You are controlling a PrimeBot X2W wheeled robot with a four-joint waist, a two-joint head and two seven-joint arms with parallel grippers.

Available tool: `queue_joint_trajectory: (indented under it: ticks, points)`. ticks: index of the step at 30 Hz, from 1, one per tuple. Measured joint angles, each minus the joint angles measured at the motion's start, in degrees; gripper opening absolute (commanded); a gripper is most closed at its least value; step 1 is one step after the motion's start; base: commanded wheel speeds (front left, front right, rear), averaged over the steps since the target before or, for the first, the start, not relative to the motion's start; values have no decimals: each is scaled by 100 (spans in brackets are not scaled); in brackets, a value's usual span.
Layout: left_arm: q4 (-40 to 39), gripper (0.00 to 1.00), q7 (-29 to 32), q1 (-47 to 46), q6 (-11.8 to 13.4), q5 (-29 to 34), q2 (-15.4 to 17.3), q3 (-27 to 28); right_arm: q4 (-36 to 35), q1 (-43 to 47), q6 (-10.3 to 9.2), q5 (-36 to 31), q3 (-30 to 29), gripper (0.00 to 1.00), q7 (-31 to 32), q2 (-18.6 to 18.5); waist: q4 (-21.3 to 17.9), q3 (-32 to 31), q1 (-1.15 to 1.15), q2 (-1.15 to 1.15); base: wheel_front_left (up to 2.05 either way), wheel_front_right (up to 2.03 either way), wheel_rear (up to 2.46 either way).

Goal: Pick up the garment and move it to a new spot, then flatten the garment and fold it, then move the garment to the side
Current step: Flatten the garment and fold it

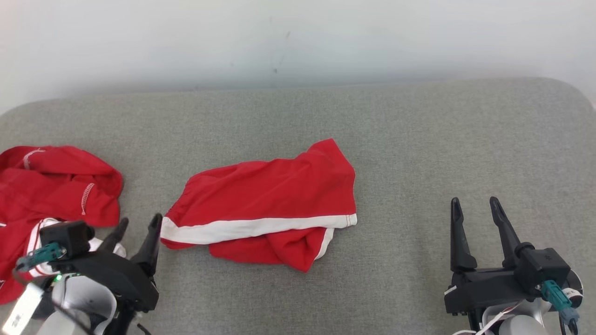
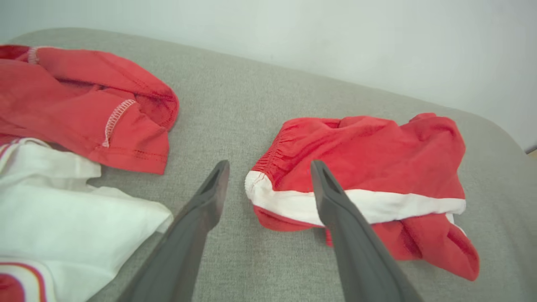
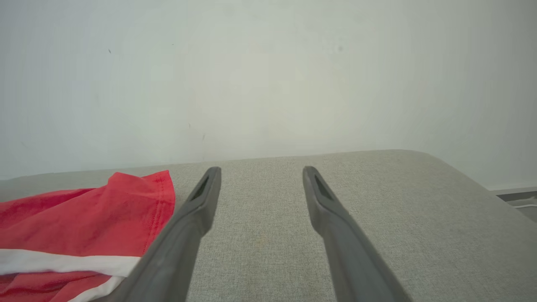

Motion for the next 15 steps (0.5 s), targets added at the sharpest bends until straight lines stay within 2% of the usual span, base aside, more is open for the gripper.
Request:
queue_joint_trajectory:
  ticks: [8, 15]
  points:
    - [-1013, 100, -1218, 475, 107, 478, 60, 204, 33, 118, 0, 8, -21, 100, -1, 44, -156, -188, 0, 0, 0, 0, 0]
    - [-1311, 100, -2217, 1209, 152, 737, -186, 253, 108, 119, 0, 157, -68, 100, -3, 109, -298, -433, 1, 0, 0, 0, 0]
